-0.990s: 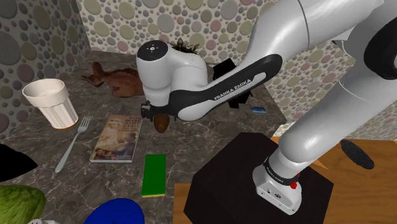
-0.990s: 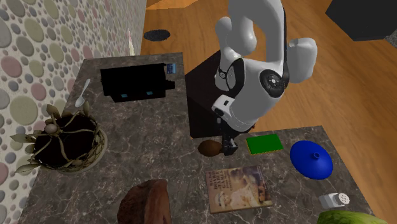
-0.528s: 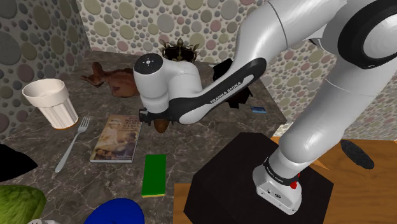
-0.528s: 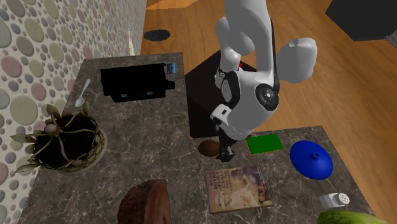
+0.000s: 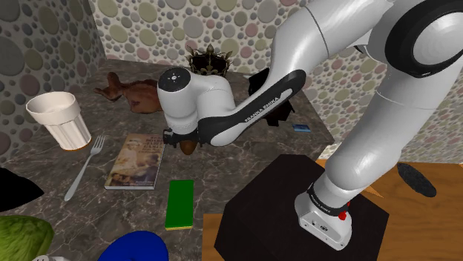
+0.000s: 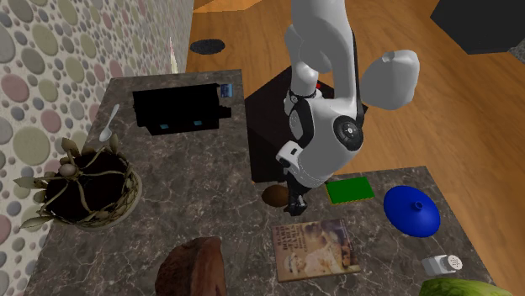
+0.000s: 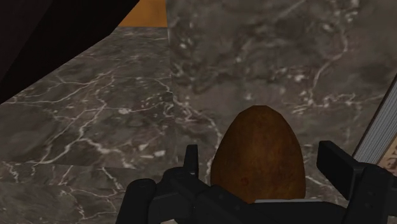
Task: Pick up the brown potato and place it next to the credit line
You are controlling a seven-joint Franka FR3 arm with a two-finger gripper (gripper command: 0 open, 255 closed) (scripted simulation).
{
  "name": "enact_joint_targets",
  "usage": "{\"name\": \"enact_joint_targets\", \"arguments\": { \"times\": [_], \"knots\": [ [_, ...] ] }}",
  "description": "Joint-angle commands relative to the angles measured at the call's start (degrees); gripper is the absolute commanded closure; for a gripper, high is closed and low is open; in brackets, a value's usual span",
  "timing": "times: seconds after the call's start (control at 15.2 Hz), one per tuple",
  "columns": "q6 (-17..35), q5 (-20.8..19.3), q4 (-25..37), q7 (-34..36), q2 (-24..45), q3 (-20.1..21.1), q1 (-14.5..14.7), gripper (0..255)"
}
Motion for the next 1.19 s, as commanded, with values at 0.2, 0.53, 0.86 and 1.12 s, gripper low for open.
{"name": "enact_joint_targets", "arguments": {
  "times": [0.2,0.53,0.86,1.12],
  "knots": [
    [0.0,0.0,0.0,0.0,0.0,0.0,0.0,255],
    [0.0,0.0,0.0,0.0,0.0,0.0,0.0,255],
    [-1.1,3.1,0.4,-2.5,-2.4,0.9,-0.9,255],
    [-2.7,7.1,1.1,-5.8,-5.5,1.7,-1.7,255]
  ]
}}
